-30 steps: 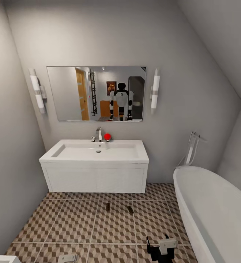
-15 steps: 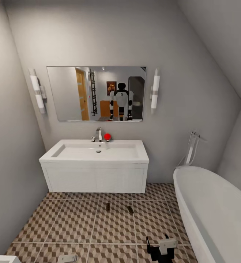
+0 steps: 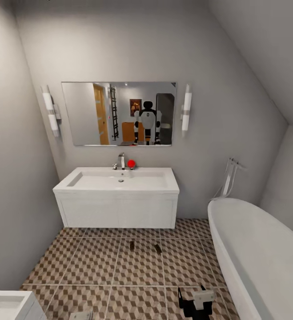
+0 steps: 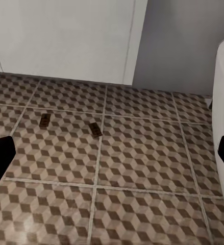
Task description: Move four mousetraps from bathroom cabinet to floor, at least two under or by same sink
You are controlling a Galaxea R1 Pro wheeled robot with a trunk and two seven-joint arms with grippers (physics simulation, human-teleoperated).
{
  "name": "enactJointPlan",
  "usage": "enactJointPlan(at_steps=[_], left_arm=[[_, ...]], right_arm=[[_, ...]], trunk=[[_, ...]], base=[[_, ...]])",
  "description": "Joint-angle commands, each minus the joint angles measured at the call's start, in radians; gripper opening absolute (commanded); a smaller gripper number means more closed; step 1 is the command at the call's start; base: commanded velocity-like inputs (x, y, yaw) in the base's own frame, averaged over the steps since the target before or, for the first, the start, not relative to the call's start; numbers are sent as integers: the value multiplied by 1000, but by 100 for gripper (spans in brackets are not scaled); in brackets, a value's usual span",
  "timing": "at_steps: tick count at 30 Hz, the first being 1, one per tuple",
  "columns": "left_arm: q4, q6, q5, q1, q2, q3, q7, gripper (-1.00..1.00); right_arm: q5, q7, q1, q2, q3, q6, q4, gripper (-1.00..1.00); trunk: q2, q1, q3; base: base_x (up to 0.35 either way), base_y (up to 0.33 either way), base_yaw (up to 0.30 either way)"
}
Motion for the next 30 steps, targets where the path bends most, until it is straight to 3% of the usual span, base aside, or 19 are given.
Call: enactJointPlan(at_steps=[1,30], left_arm=[[0,-1,6,0,0,-9,5,100],[0,-1,6,0,0,-9,5,100]], right_arm=[[2,-10,0,0,8,-1,1,100],[2,-9,0,0,8,-1,1,100]], trunk=[[-1,0,0],[-1,0,0]], base=[[-329,0,0],[-334,0,0]])
